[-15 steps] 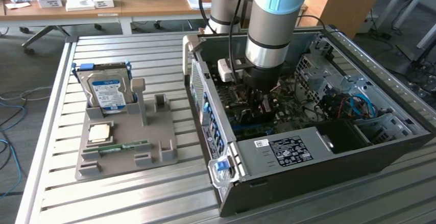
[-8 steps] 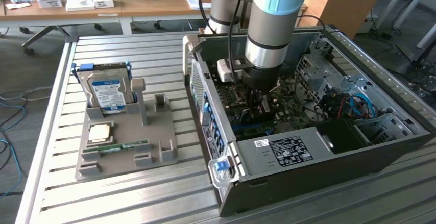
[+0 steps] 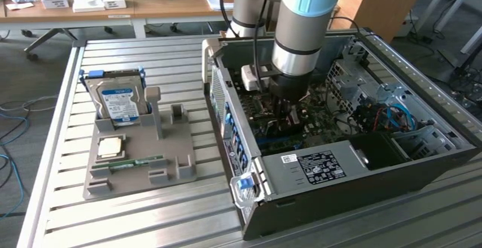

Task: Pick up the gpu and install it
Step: 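Insert the gpu into the slot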

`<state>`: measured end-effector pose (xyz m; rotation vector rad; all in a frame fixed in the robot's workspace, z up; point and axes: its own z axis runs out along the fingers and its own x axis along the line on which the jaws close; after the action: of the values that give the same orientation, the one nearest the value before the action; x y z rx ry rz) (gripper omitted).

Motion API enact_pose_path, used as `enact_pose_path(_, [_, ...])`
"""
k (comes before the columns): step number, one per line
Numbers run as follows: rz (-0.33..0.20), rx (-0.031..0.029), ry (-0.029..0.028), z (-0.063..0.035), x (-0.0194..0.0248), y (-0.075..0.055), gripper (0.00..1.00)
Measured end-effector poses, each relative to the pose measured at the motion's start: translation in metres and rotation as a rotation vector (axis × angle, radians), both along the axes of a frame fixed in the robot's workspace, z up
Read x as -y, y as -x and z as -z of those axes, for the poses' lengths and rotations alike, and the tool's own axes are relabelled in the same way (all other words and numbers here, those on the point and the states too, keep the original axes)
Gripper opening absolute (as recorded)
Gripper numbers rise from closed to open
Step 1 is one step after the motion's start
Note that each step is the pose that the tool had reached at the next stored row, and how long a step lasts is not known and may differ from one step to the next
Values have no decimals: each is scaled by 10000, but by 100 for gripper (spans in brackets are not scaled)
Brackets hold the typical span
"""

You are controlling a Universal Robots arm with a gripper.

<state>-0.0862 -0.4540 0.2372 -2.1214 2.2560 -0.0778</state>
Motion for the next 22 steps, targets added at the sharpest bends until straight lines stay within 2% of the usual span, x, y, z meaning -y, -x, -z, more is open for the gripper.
enact_pose_path(3, [3, -109, 9, -11, -2, -40, 34])
enact_pose_path(10, [20, -297, 17, -68, -5, -50, 34])
enact_pose_path(12, [21, -415, 16, -88, -5, -58, 34])
enact_pose_path(14, [22, -605, 18, -99, -5, -70, 34])
enact_pose_path(15, [21, -653, 19, -100, -4, -72, 34])
enact_pose_path(22, [20, -654, 19, -100, -5, -76, 34])
